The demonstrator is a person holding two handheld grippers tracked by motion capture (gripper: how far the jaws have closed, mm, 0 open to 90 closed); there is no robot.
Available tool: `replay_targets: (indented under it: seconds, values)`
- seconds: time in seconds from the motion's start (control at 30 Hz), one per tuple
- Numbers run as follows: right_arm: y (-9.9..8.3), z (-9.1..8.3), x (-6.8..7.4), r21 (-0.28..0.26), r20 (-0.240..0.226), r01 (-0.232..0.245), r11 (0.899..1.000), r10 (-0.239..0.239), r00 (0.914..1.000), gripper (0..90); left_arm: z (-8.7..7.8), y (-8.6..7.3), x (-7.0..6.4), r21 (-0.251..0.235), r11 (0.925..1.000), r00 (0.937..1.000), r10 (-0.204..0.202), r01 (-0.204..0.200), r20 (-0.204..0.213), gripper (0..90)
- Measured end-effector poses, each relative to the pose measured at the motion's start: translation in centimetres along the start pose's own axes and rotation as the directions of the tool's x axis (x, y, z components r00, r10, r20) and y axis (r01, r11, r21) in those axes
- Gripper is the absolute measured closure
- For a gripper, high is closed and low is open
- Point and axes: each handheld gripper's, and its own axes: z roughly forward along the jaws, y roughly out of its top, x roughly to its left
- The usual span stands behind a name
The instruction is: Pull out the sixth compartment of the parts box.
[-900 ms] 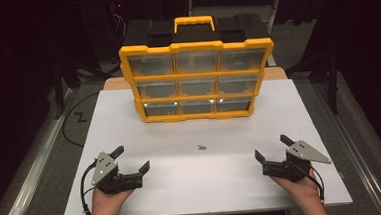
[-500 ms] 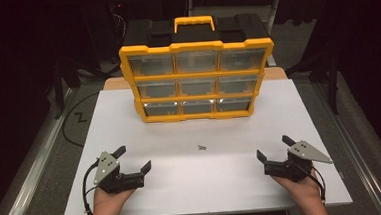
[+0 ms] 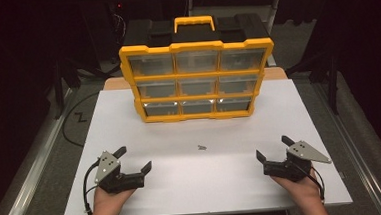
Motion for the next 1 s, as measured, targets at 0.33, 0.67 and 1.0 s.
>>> replay_targets:
  seconds: [0.33,0.67,1.0]
  values:
    - [0.0,0.1,0.0,0.002,0.008,-0.002,1.000,0.002,1.0000,0.8,0.0,0.1,0.1,0.007,1.0000,1.0000,-0.001,0.001,-0.008,0.4]
    - [0.2,0.5,0.4,-0.006,0.006,0.015,1.000,-0.015,0.9999,0.8,0.0,0.1,0.2,0.006,1.0000,1.0000,0.003,-0.003,-0.004,0.3]
    - [2.1,1.8,1.1,-0.017,-0.013,0.010,1.000,-0.011,0.9999,0.8,0.1,0.0,0.3,0.032,0.9995,0.9999,0.007,-0.007,-0.010,0.3]
